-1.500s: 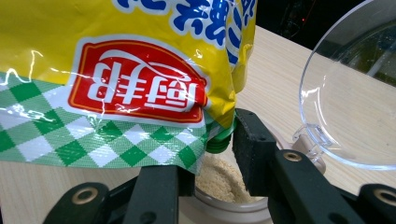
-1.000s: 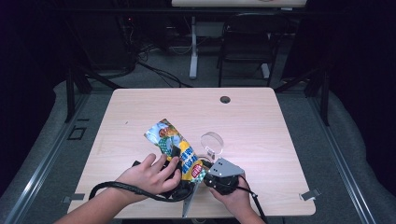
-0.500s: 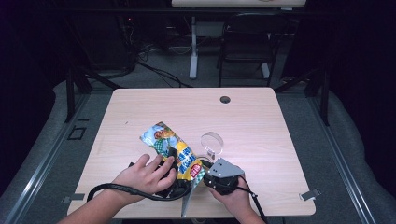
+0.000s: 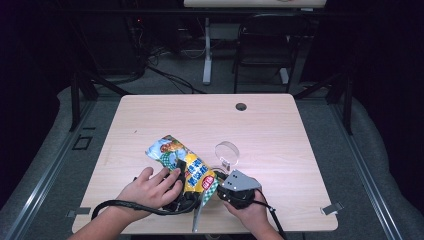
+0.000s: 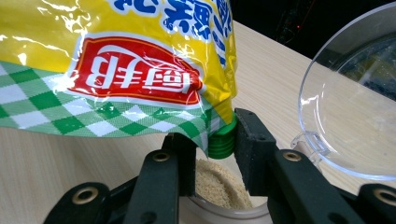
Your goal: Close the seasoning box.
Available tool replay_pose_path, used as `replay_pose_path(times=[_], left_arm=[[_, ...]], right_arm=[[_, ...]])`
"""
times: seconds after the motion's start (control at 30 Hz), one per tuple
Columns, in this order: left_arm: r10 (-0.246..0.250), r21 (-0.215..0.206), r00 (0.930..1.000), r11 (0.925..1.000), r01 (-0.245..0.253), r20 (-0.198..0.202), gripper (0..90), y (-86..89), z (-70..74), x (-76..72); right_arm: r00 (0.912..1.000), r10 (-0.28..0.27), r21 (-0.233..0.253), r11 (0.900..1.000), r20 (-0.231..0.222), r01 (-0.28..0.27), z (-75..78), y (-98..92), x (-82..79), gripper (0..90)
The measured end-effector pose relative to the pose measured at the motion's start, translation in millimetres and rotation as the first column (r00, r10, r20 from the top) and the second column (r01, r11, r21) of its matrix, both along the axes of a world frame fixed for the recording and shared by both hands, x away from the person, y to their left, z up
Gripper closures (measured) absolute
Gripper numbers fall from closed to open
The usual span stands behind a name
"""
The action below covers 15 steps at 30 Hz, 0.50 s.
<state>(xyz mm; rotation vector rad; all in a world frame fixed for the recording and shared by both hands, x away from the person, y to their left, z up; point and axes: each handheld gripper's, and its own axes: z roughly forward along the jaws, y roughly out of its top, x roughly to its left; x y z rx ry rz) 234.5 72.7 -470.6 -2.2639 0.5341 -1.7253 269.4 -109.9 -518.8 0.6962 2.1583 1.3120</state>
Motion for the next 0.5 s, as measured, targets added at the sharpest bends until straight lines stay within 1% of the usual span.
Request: replay_pose_path(times=[0.1,0.17,0.27,0.33,0.37,0.43,0.47,0.5], left_arm=[[0.002,-0.007,1.0,1.0,-0.002,-0.004,86.8,0.5,-0.6,0.1],[0.006,-0.011,0.9999,0.9999,-0.006,-0.011,86.8,1.0,-0.5,0.0],[0.009,-0.028,0.9999,0.9996,-0.009,-0.014,86.9,2.4,-0.8,0.0],[0.008,-0.026,0.9999,0.9996,-0.008,-0.015,86.9,2.6,-0.7,-0.1],[0.023,-0.035,0.9994,0.9991,-0.024,-0.027,86.9,3.4,-1.3,-0.2],[0.021,-0.043,0.9994,0.9988,-0.022,-0.029,86.9,4.4,-1.9,-0.3],[0.03,-0.047,0.9986,0.9984,-0.032,-0.044,86.9,4.6,-1.7,-0.4],[0.021,-0.05,0.999,0.9985,-0.023,-0.038,86.9,5.0,-1.5,-0.3]], right_arm=[[1.0,-0.001,-0.006,1.0,0.002,0.001,-0.1,0.0,-0.2,70.7],[1.0,-0.003,-0.002,1.0,0.003,0.003,-0.3,0.4,-0.3,70.7],[1.0,-0.002,-0.002,1.0,0.008,0.002,-0.4,0.7,-0.7,70.6],[0.9999,0.0,-0.001,1.0,0.012,0.0,-0.5,0.9,-0.9,70.6],[0.9999,0.0,-0.005,1.0,0.012,0.0,-0.5,0.8,-1.0,70.6],[0.9999,0.003,-0.01,1.0,0.016,-0.003,-0.9,1.0,-1.2,70.6],[0.9998,0.003,-0.012,1.0,0.017,-0.003,-0.9,1.0,-1.3,70.5],[0.9998,0.003,-0.016,1.0,0.019,-0.003,-0.9,1.0,-1.4,70.5]])
